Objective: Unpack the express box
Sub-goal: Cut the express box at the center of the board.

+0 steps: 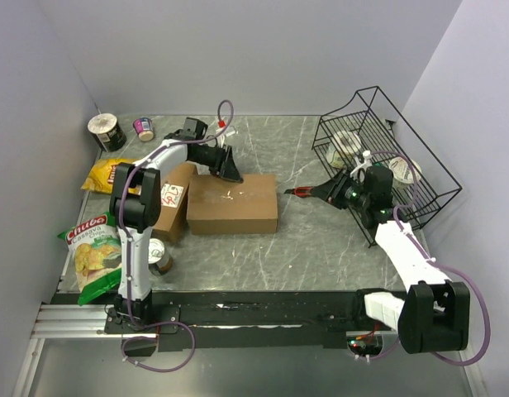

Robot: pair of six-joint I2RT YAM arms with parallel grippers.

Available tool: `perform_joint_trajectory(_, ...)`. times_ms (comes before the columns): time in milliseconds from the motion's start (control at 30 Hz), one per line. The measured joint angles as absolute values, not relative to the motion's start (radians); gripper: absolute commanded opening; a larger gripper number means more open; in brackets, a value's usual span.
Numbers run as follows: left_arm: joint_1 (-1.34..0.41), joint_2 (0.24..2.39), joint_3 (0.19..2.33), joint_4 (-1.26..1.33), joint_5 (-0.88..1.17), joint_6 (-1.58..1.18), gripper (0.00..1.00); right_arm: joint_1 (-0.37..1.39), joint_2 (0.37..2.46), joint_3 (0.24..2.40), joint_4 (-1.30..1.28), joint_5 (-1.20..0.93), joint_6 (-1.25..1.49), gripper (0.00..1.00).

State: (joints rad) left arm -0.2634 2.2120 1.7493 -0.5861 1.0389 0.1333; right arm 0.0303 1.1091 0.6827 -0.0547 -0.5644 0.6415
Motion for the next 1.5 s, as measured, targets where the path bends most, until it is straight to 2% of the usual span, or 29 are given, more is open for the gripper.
perform_joint_trajectory(700, -0.234, 2.206, 1.721, -0.520, 1.044, 0.056, 0.52, 0.035, 1.249, 0.686, 0.170, -0.648, 0.736, 0.00)
perform_joint_trajectory(1500, -0.234, 2.206, 1.721, -0.520, 1.042, 0.056, 0.49, 0.059, 1.253, 0.699, 0.167, -0.646, 0.702, 0.00)
